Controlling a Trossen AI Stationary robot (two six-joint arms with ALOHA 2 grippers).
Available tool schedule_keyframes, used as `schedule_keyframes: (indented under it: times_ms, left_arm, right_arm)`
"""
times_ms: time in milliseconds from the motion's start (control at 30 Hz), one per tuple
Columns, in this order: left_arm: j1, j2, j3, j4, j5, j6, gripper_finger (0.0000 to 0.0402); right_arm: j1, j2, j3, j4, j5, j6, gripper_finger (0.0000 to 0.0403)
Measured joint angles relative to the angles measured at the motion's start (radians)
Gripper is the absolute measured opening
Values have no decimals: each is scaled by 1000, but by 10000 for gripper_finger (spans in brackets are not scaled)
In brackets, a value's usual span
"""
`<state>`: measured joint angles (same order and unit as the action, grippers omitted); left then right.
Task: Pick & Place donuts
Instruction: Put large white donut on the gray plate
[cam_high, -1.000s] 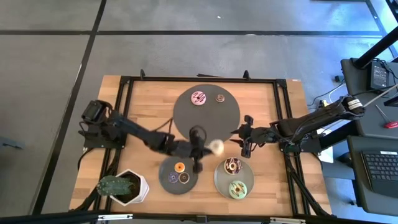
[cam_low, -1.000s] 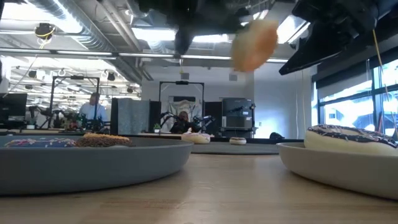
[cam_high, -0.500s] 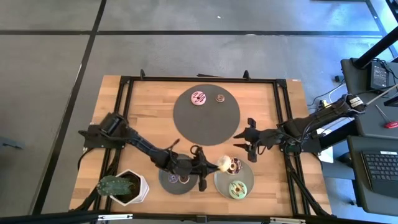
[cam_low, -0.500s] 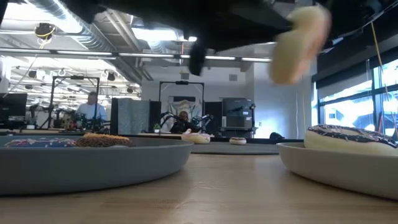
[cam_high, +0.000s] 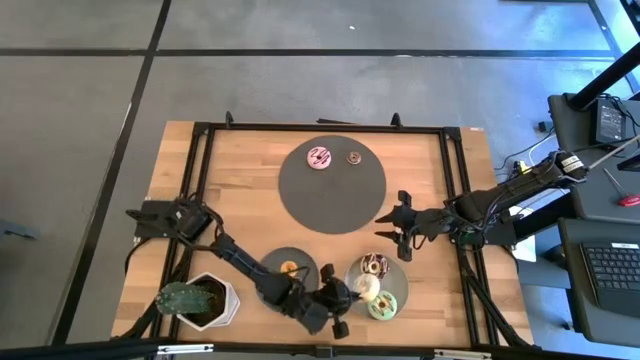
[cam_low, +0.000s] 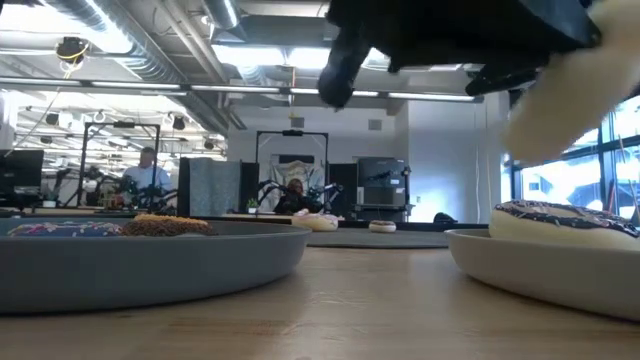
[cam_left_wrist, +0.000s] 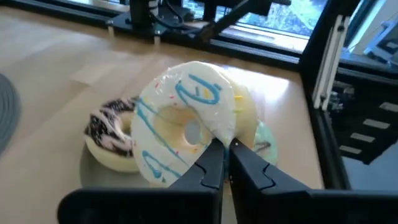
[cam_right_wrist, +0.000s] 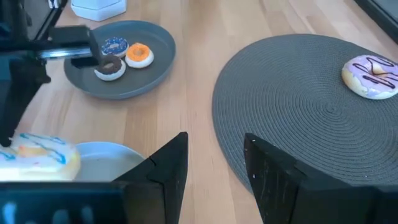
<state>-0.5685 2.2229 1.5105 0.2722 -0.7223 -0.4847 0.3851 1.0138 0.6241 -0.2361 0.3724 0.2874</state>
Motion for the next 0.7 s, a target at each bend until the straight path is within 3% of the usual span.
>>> schedule_keyframes:
  times_ms: [267,700]
  left_arm:
    - [-2,69,14,-5,-28,-35,8]
    - [7,73,13,-108,-8,-36,18]
  right_arm:
    - [0,0,0,-1,0,0,158]
    - [0,0,0,-1,0,0,158]
